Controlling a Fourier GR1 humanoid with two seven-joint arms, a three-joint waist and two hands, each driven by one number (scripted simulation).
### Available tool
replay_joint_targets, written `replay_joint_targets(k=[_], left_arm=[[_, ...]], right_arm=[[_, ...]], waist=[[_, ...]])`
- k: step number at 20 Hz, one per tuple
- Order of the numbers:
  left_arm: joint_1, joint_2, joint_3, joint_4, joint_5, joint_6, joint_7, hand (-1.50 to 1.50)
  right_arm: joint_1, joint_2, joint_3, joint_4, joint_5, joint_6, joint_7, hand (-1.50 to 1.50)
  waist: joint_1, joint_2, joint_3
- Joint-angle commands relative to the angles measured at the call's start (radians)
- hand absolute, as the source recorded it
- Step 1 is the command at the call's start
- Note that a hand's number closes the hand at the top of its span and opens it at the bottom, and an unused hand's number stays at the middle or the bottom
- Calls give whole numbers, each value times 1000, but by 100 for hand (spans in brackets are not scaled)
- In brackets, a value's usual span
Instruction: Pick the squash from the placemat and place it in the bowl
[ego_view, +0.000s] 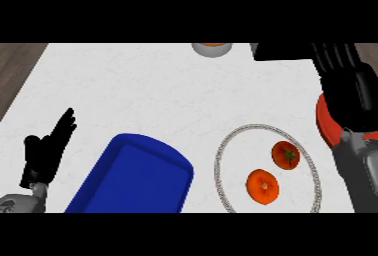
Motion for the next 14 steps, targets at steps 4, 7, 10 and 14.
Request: replay_joint_targets(k=[4, 7, 10, 14], left_arm=[[-45, -40, -62, -131, 1, -60, -40, 0], [-58, -62, -65, -148, 19, -70, -57, 0], [-75, -114, -137, -197, 20, -107, -57, 0], [-70, -115, -167, -246, 24, -139, -27, 0]], right_arm=[[225, 36, -74, -31, 197, -336, 43, 150], [375, -156, -49, 122, 417, -340, 115, 150], [512, 139, -18, 66, 434, -617, 99, -150], [632, 190, 116, -18, 680, -789, 126, -150]], waist=[[-60, 12, -26], [-137, 50, -60], [-75, 23, -27], [-3, 26, -29]])
